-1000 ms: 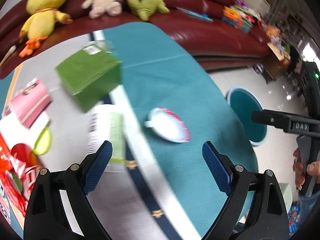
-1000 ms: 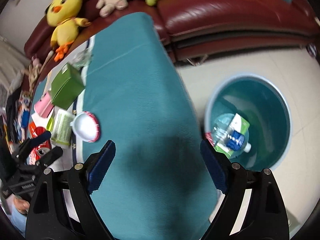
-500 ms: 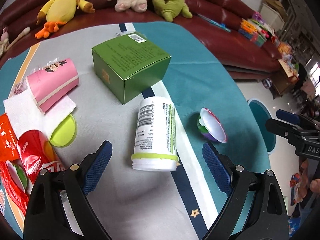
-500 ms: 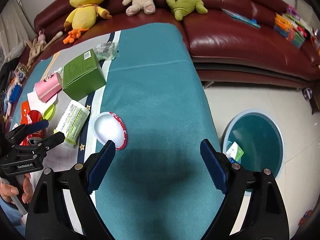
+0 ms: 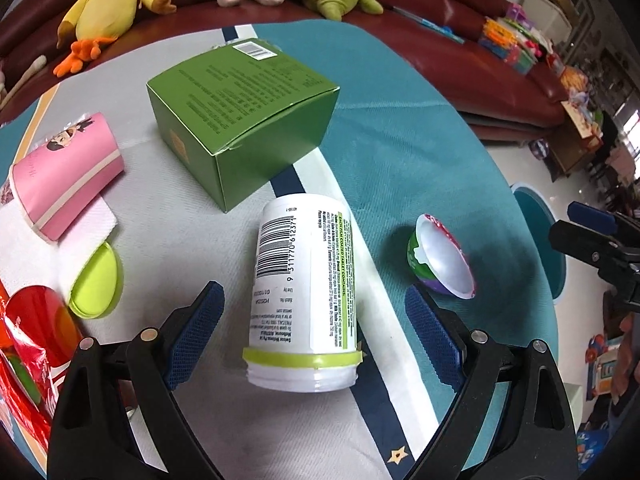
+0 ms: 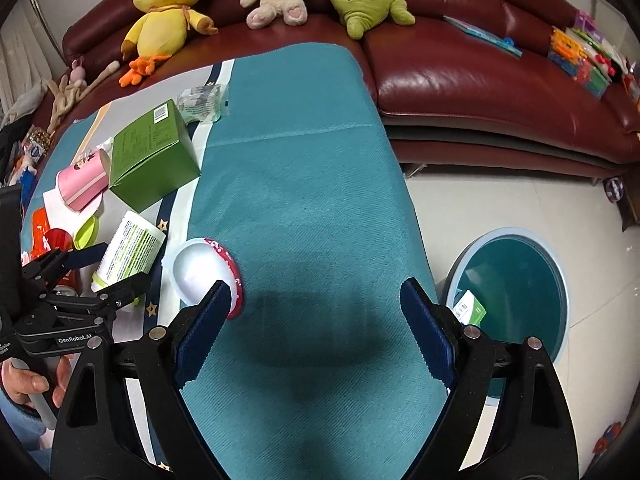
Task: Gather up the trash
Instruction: 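Grasp the white-green pill bottle with the left tool, then lift the pill bottle with the left tool while the right tool grasps the green box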
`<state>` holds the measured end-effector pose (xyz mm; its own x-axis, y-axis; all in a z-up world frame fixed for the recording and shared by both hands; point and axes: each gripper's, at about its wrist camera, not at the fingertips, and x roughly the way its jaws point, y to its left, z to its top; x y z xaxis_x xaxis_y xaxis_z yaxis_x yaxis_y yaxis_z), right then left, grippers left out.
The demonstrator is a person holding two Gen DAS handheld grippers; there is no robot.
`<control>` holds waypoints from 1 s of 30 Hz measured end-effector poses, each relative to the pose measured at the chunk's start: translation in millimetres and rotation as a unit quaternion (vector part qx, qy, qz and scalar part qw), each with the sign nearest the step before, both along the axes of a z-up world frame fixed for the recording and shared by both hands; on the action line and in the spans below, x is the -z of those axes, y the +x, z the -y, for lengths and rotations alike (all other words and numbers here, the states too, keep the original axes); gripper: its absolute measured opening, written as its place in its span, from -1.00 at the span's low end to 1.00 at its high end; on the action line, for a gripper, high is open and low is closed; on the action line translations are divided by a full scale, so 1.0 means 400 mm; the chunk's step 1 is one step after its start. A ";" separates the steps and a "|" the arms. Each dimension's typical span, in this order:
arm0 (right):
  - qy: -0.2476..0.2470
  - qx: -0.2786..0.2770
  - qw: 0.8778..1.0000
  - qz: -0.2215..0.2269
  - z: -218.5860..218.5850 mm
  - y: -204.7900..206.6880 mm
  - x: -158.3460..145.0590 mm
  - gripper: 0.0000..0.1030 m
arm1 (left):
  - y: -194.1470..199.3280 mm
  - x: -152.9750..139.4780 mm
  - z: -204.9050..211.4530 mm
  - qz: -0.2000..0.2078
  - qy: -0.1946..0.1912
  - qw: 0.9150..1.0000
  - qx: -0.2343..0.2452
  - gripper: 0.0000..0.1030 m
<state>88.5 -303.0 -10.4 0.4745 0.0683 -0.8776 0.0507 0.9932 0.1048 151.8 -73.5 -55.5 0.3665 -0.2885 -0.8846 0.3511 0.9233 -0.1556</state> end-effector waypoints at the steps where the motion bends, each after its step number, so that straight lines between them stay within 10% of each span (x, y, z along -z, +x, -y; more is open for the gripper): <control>1: 0.000 0.001 1.000 0.000 0.001 0.001 0.002 0.61 | 0.001 0.002 0.002 0.001 0.002 1.000 0.001 0.79; 7: -0.003 0.004 1.000 -0.003 0.006 0.006 0.008 0.61 | 0.004 0.008 0.007 0.014 0.004 1.000 0.012 0.74; 11: -0.003 0.004 1.000 -0.008 0.006 0.015 0.010 0.61 | 0.009 0.019 0.014 0.013 0.009 1.000 0.023 0.00; 30: -0.002 -0.107 0.994 -0.029 -0.233 0.216 -0.049 0.61 | 0.032 -0.160 -0.251 0.073 -0.046 0.996 -0.035 -0.01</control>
